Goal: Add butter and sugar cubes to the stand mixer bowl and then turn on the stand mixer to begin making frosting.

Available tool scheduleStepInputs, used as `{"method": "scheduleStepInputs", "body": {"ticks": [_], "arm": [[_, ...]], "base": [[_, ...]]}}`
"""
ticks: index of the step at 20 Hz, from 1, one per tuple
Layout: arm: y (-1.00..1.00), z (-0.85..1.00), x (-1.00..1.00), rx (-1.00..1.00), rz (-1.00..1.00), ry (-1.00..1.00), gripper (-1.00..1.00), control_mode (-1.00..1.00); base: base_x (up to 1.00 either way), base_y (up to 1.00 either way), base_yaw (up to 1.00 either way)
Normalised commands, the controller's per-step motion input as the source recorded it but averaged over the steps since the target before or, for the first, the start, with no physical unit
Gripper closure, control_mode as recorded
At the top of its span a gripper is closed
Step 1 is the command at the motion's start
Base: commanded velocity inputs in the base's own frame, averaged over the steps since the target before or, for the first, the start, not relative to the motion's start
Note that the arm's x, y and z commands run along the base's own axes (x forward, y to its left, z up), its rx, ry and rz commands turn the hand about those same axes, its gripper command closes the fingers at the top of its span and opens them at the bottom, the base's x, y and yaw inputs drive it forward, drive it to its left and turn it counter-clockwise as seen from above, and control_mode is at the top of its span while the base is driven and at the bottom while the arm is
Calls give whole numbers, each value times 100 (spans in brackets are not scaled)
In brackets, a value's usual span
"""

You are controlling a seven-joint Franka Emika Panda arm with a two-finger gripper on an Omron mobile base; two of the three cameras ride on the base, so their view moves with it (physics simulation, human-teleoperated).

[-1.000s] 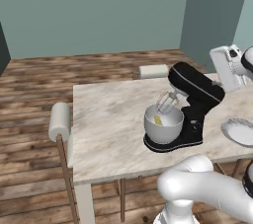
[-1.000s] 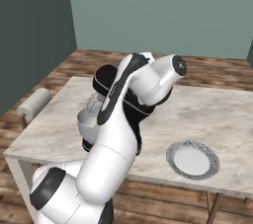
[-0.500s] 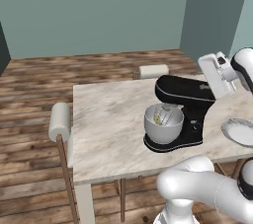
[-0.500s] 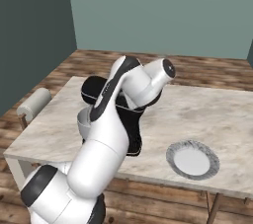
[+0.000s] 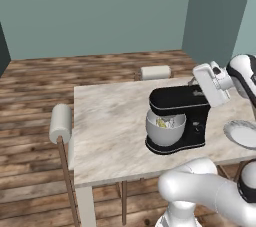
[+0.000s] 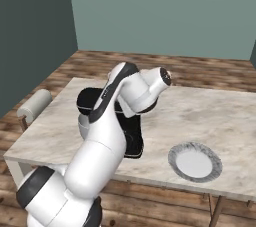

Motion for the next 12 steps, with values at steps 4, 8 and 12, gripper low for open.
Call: {"method": "scheduleStepInputs", "body": {"ticks": [4,8,12], "arm": [[0,-36,-3,0,11,0,-100,-100],[0,-7,-56,0,7,-6,-100,-100],[-9,0,-100,1,5,-15,-100,-100]], "base": [[0,0,0],[0,0,0],[0,0,0]]}}
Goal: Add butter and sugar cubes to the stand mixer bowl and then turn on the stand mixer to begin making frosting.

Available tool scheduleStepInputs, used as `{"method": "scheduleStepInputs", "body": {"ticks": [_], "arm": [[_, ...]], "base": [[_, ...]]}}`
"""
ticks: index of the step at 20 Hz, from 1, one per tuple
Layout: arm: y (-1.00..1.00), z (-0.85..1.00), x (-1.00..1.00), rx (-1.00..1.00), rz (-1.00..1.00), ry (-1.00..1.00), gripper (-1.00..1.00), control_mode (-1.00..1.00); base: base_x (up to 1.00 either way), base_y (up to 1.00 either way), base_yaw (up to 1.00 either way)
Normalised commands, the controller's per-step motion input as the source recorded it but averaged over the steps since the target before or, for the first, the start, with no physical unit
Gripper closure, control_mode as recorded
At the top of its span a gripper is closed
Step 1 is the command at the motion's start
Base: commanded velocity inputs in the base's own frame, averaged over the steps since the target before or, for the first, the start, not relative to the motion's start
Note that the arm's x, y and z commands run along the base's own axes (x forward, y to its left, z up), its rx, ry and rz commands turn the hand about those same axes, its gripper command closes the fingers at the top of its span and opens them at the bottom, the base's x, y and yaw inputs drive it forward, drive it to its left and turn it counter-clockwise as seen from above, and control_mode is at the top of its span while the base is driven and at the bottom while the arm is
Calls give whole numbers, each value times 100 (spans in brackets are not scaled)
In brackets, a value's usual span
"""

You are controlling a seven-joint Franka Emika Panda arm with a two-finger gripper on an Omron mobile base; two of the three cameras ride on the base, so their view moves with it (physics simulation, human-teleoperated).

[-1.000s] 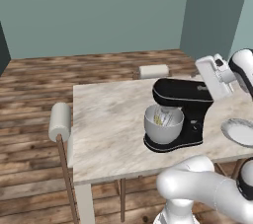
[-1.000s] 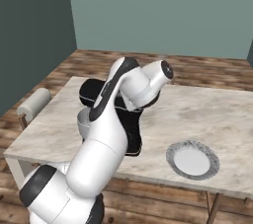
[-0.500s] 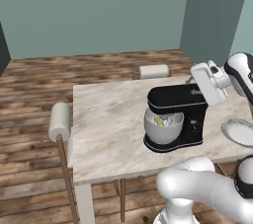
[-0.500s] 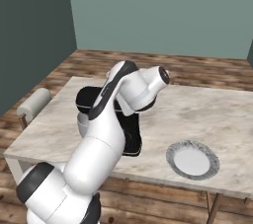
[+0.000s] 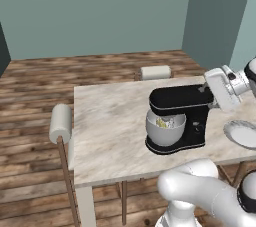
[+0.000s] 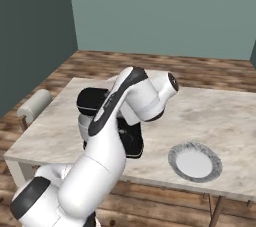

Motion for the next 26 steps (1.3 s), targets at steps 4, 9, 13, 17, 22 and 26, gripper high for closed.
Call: {"method": "scheduleStepInputs", "body": {"ticks": [4,9,13,17,22,26], "arm": [[-4,0,-99,0,2,-17,-100,-100],[0,-3,-54,0,0,-7,-100,-100],[-6,-9,-42,0,1,-20,-100,-100],[-23,-15,-28,-10,18,-39,-100,-100],[-44,-22,-3,-12,27,-39,-100,-100],[-42,-29,0,-13,30,-38,-100,-100]], "base": [[0,0,0],[0,0,0],[0,0,0],[0,0,0],[0,0,0],[0,0,0]]}}
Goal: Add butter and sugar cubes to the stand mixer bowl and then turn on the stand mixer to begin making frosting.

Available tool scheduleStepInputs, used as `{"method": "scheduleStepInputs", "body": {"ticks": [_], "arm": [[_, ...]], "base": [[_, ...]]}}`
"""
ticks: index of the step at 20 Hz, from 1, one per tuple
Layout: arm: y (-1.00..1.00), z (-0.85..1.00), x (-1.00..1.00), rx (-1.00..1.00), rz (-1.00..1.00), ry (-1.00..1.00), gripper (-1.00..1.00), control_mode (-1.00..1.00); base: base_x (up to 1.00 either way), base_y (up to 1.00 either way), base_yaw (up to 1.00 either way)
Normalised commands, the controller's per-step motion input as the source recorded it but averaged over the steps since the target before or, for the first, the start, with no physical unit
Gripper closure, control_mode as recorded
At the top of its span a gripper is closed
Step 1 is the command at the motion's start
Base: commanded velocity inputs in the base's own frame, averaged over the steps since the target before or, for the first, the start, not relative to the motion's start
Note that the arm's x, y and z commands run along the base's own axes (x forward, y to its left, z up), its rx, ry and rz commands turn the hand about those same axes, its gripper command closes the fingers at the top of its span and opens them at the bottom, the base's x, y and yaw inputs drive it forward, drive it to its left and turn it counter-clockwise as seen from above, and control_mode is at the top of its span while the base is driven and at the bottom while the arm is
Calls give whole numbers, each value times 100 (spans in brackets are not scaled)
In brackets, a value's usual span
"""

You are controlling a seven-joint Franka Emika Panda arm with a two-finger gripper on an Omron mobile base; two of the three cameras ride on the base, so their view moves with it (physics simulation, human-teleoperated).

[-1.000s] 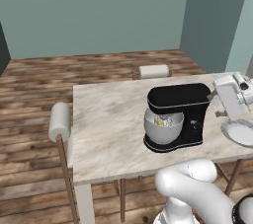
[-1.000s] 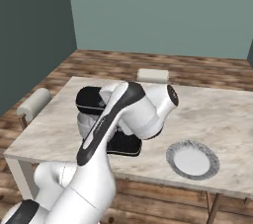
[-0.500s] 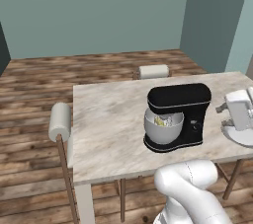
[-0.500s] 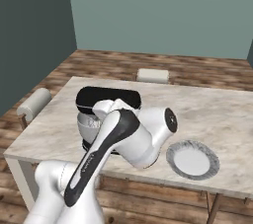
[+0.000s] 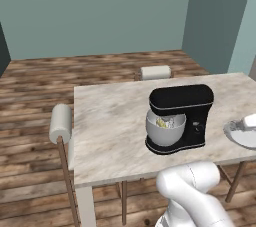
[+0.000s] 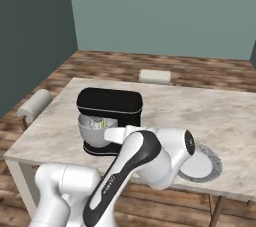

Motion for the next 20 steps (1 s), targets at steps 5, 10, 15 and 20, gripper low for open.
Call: {"method": "scheduleStepInputs", "body": {"ticks": [5,10,15,20], "arm": [[-13,-26,8,-19,28,-30,-100,-100],[4,-20,8,-27,8,-26,-100,-100],[-4,-30,0,-18,-3,-42,-100,-100],[-9,-29,11,-5,-7,-41,-100,-100]], "base": [[0,0,0],[0,0,0],[0,0,0],[0,0,0]]}}
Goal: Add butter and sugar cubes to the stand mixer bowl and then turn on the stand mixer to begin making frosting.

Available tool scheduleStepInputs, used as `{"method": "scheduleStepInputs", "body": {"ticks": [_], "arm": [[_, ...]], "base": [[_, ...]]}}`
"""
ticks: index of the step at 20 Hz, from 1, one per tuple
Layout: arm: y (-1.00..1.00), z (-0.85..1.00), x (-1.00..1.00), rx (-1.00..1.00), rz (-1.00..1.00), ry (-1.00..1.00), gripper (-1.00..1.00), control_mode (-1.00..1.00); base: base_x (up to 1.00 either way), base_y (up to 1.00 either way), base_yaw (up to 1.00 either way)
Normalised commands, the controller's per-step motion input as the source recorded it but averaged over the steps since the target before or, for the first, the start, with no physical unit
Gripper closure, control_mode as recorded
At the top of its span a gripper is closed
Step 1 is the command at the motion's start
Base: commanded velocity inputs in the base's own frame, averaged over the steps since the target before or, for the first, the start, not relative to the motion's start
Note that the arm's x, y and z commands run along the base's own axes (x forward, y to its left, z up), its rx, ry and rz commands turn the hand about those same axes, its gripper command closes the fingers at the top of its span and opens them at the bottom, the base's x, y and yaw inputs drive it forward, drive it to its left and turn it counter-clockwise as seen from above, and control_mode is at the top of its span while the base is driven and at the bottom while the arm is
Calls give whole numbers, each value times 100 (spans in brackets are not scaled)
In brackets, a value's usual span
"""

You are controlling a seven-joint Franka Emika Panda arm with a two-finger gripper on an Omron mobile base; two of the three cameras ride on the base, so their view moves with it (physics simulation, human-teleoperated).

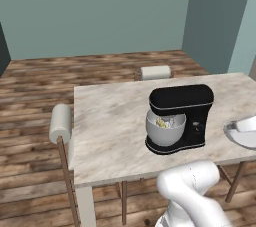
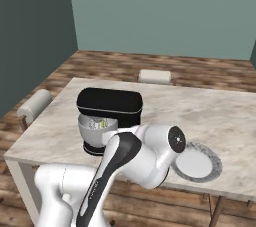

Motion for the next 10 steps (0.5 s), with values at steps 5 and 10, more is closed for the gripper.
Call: {"method": "scheduleStepInputs", "body": {"ticks": [5,10], "arm": [[0,-48,21,-13,2,-48,-100,-100],[6,-65,6,-26,7,-44,-100,-100]], "base": [[0,0,0],[0,0,0]]}}
